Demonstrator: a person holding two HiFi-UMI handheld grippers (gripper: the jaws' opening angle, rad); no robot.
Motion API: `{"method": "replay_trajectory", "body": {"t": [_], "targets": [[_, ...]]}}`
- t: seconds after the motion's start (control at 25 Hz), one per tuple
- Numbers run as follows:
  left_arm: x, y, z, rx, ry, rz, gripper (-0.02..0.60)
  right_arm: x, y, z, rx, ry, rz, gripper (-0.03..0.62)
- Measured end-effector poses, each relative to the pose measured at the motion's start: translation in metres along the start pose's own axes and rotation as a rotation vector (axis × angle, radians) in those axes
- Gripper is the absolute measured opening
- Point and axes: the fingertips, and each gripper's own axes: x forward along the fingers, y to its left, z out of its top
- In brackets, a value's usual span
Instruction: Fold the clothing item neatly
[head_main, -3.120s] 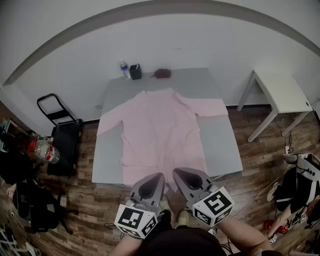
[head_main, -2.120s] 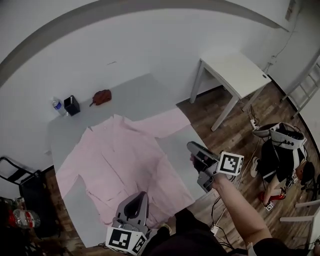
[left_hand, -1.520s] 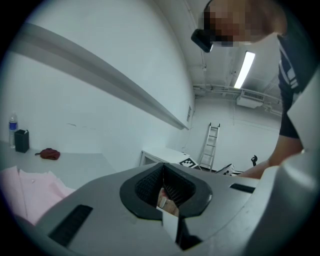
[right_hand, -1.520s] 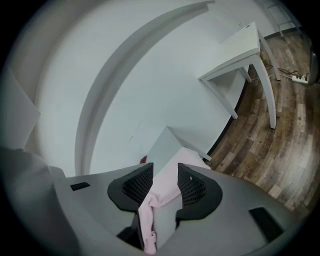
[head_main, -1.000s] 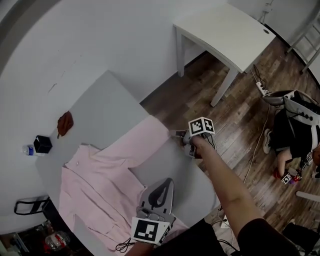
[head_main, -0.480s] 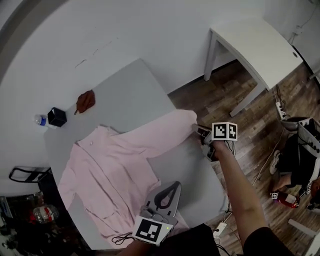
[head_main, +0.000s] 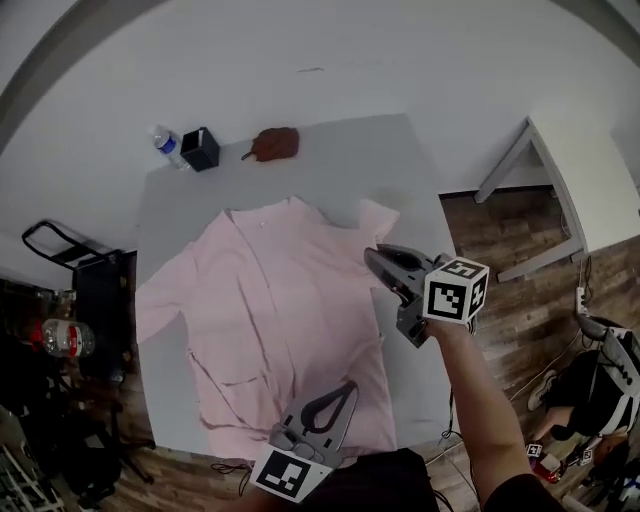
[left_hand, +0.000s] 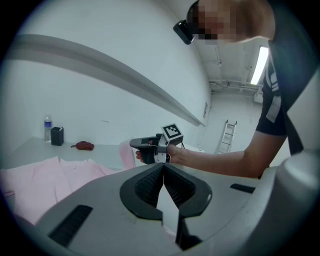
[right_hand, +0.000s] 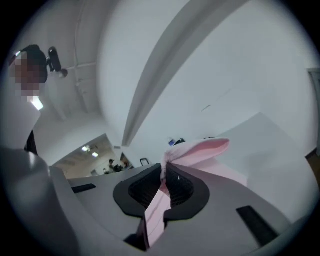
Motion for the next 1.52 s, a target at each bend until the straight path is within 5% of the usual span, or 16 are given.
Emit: {"method": "replay_trajectory", "body": {"t": [0.2, 0.4, 0.6, 0.72, 0.88, 0.96, 1.24, 1.52], "targets": [[-0.056, 0.032, -0.004, -0.022, -0.054, 0.047, 0.006, 0.086, 0.1, -0.067, -0.205, 0.211, 0.101, 0.038], [-0.098, 0.055, 0.001, -0.02, -0.089, 0.068, 0.006, 0.141, 0.165, -0.137, -0.286, 0.342, 0.183, 0.038], [-0.123, 0.076, 0.001, -0.026, -0.118, 0.095, 0.007, 0.163, 0.175, -0.208, -0.339, 0.502, 0.211, 0.04], [-0.133, 0.086, -0.001, -0.049, -0.133, 0.111, 0.006, 0.157, 0.167, -0.263, -0.39, 0.695, 0.223, 0.146], [-0.148, 0.103, -0.005, -0.076, -0.154, 0.133, 0.006, 0.124, 0.157, -0.322, -0.462, 0.981, 0.266, 0.162], [-0.156, 0.114, -0.008, -0.089, -0.165, 0.154, 0.006, 0.124, 0.155, -0.318, -0.456, 0.976, 0.255, 0.161], [-0.198, 0.181, -0.02, -0.12, -0.189, 0.312, 0.006, 0.227, 0.184, -0.259, -0.45, 0.675, 0.176, 0.161], [-0.272, 0.264, -0.026, -0.195, -0.281, 0.534, 0.006, 0.318, 0.252, -0.283, -0.664, 0.678, 0.244, 0.161]]}}
